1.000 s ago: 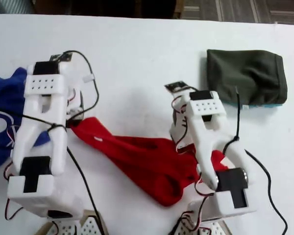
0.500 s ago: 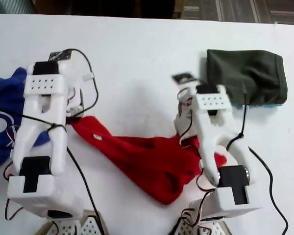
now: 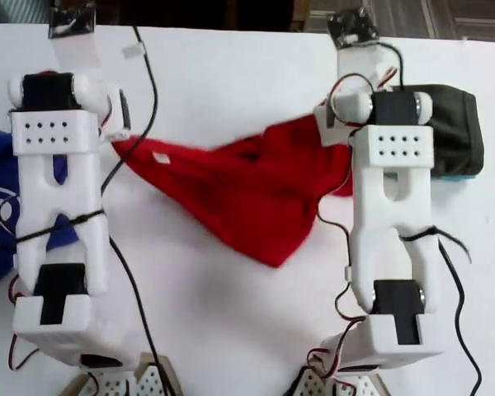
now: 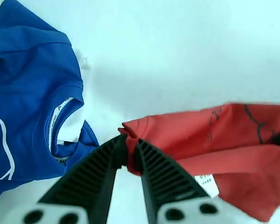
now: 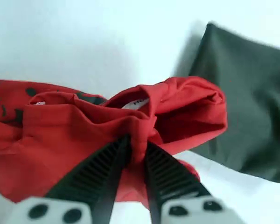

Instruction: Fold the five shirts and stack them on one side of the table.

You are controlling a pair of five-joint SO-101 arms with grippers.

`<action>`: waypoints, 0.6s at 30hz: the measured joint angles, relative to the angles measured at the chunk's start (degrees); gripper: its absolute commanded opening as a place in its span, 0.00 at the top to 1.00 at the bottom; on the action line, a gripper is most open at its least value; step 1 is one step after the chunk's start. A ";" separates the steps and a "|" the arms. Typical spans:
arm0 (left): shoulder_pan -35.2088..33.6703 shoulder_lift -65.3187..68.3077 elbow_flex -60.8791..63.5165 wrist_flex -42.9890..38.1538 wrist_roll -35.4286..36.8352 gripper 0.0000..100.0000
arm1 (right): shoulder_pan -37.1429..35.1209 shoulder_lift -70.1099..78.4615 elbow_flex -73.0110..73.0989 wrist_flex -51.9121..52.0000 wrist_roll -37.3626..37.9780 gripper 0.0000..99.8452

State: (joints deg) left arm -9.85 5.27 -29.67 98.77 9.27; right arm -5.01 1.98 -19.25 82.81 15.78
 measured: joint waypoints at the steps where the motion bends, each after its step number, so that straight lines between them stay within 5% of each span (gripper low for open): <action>1: 0.44 0.00 -0.88 1.14 0.00 0.97 | 0.00 0.00 -1.23 0.62 0.00 0.98; 8: 0.53 -0.53 5.71 2.64 -2.37 0.97 | 0.00 0.00 -0.97 5.80 0.00 0.98; 18: 0.70 -0.53 28.57 -3.69 -7.65 0.97 | 0.00 -4.40 22.42 1.76 0.00 0.98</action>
State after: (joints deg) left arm -9.14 4.75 -1.10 95.08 1.63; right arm -5.01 -2.42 3.16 84.57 15.78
